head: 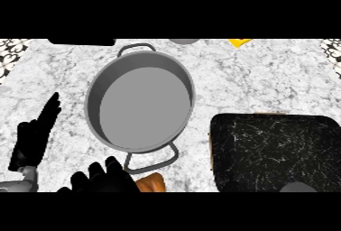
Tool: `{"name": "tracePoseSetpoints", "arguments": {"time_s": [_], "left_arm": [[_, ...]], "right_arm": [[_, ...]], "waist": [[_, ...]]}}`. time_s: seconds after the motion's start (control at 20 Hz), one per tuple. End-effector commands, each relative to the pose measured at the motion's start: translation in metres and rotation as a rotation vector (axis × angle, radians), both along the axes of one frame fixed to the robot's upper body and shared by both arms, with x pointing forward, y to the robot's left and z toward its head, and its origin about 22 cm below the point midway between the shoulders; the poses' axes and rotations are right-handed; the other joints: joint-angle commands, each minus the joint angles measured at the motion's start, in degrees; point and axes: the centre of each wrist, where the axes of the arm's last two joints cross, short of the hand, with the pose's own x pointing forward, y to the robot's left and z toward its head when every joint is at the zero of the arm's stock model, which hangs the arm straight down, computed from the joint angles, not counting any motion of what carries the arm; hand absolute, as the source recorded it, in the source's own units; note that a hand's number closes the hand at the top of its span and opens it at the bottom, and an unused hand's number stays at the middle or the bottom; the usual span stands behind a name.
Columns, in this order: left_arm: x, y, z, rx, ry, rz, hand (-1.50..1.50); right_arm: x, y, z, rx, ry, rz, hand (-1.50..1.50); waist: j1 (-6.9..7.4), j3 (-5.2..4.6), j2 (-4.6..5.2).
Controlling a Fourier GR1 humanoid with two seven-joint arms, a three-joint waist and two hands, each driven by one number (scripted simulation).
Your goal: Pick the croissant from the tray and place it in the pot
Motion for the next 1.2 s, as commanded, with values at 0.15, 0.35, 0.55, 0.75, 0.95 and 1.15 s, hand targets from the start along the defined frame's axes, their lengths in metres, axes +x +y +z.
{"name": "tracePoseSetpoints", "arguments": {"time_s": [0.15, 0.35, 0.55, 0.75, 0.95, 1.15], "left_arm": [[-0.011, 0.0, 0.0, 0.007, -0.015, 0.019, 0.0], [-0.002, 0.018, 0.005, 0.004, -0.02, 0.019, 0.0], [-0.006, 0.016, 0.009, 0.0, -0.018, 0.012, 0.0], [-0.002, 0.001, 0.001, 0.004, -0.031, -0.009, 0.0], [-0.006, 0.012, 0.002, -0.009, -0.021, -0.006, 0.0], [-0.01, 0.005, -0.002, 0.009, -0.017, -0.002, 0.0]], "right_arm": [[0.017, 0.018, 0.025, 0.23, 0.018, -0.062, 1.5], [0.041, 0.028, 0.019, 0.296, 0.013, -0.067, 1.5], [0.059, 0.041, 0.039, 0.334, 0.027, -0.081, 1.5], [0.099, 0.049, 0.058, 0.355, 0.028, -0.077, 1.5], [0.138, 0.052, 0.046, 0.294, 0.005, -0.116, 1.5], [0.173, 0.043, 0.031, 0.272, 0.037, -0.095, 1.5]], "waist": [[-0.16, 0.03, 0.37], [-0.66, 0.03, 0.66], [-0.41, 0.04, 0.6], [-0.26, 0.02, 0.84], [-0.25, 0.01, 0.98], [-0.24, 0.04, 1.09]]}}
